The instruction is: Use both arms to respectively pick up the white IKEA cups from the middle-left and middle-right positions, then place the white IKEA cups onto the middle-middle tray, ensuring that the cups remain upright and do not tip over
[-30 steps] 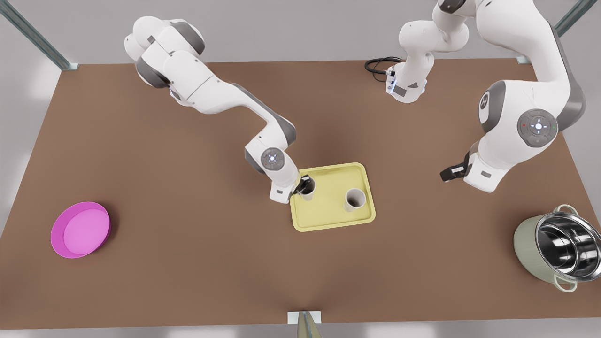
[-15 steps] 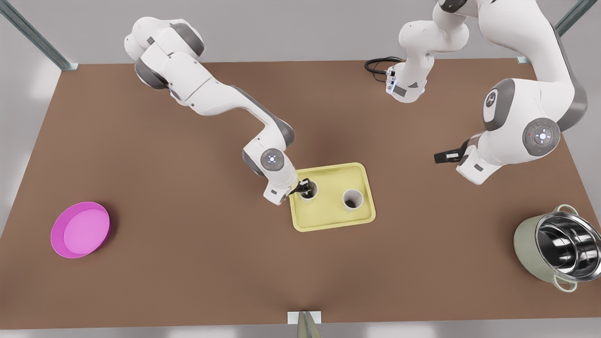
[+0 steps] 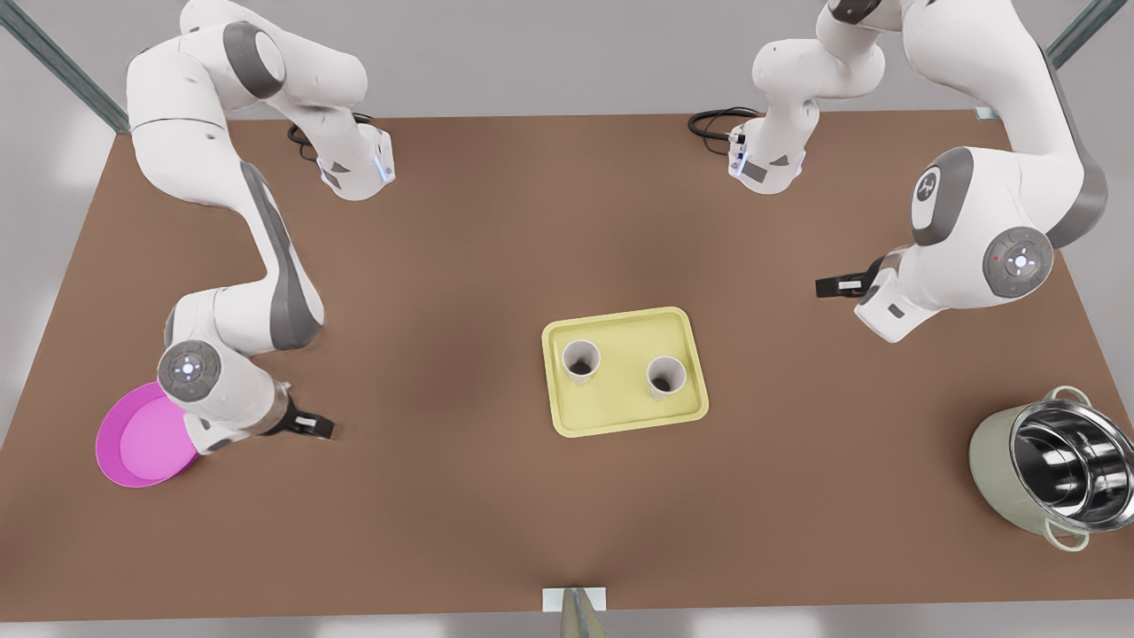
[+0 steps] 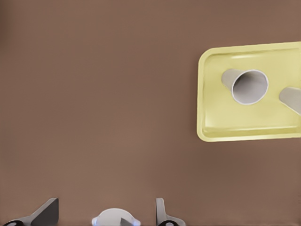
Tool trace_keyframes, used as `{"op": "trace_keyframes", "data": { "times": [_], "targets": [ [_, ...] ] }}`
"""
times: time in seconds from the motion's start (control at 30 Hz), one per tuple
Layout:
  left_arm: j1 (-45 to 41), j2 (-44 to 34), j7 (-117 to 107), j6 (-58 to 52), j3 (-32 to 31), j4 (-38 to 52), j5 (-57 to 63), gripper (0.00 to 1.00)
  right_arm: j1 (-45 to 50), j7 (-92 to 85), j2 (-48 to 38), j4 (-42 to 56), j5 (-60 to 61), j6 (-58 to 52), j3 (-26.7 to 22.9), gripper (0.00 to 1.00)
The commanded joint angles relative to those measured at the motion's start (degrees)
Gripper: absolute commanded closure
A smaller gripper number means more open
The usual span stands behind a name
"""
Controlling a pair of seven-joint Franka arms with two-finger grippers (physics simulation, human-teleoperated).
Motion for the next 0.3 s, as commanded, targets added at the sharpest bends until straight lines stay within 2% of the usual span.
{"op": "trace_keyframes", "data": {
  "times": [0.0, 0.07, 0.1, 0.27],
  "targets": [
    [0.12, -0.05, 2.79, -0.29, -0.02, 0.02, -0.18, 0.0, 0.62, -28.03, -7.44, -1.7, 1.12, -10.9, -2.09, 0.0],
    [0.12, -0.05, 2.88, -0.29, 0.07, 0.02, -0.18, 0.0, 3.88, -28.03, -14.31, -2.49, 4.81, -17.33, -6.57, 0.0],
    [0.12, -0.05, 2.88, -0.29, 0.07, 0.02, -0.18, 0.0, 3.88, -28.03, -17.12, -4.34, 5.6, -18.21, -6.66, 0.0],
    [0.12, -0.23, 2.79, -0.47, -0.02, 0.02, -0.18, 0.0, 3.79, -27.59, -19.14, -6.01, 6.66, -20.23, -7.54, 0.0]
  ]
}}
